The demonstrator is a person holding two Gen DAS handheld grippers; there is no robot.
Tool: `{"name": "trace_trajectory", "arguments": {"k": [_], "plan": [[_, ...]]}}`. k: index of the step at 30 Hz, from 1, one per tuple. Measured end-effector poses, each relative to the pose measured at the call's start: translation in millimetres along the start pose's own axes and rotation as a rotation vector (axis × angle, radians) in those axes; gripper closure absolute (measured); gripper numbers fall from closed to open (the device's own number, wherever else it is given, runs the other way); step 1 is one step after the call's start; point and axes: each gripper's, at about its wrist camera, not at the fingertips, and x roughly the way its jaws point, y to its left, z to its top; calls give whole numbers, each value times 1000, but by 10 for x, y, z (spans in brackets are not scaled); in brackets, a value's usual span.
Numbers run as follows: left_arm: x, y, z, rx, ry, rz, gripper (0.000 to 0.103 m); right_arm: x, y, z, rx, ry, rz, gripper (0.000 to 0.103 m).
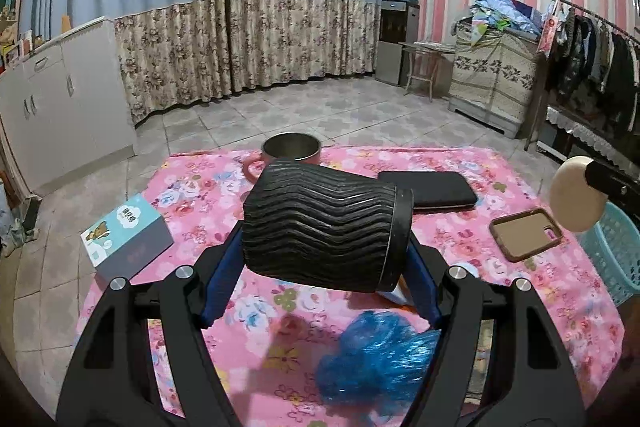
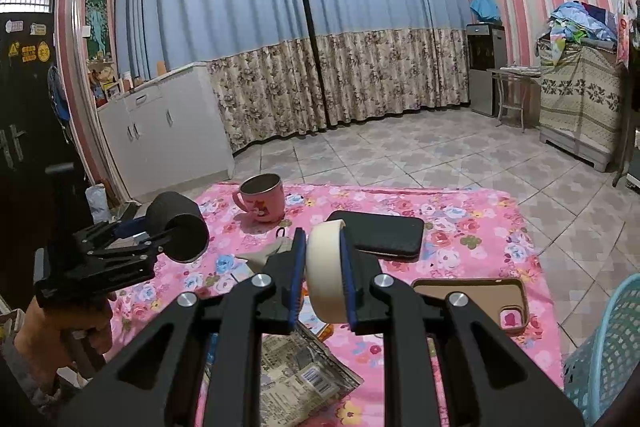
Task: Collect trash
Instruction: 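Carry cylinder and tape roll to the blue basket and open both tools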
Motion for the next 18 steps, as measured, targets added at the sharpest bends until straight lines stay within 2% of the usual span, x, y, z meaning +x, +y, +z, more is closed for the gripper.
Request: {"name": "trace_trajectory", "arguments": {"k": [5,8,10,16,18], "plan": [[-47,-231,89,-5,-6,-42,33,-242,-180,64,14,-46,-67,86],[-76,-495,177,-13,-16,-102,33,-470,-418,93,60,-90,-115,86],[-99,-769,221,19,-23,-128,33,-675,-648,85,103,-120,-156,86],[-142,-1796,293,100,-25,-260,33,-1500,-1249,-90,114,-177,-434,86],[-149,-2211,290,132,-22,-315,33,-1870,-1560,-193,158,-196,-528,86]]}}
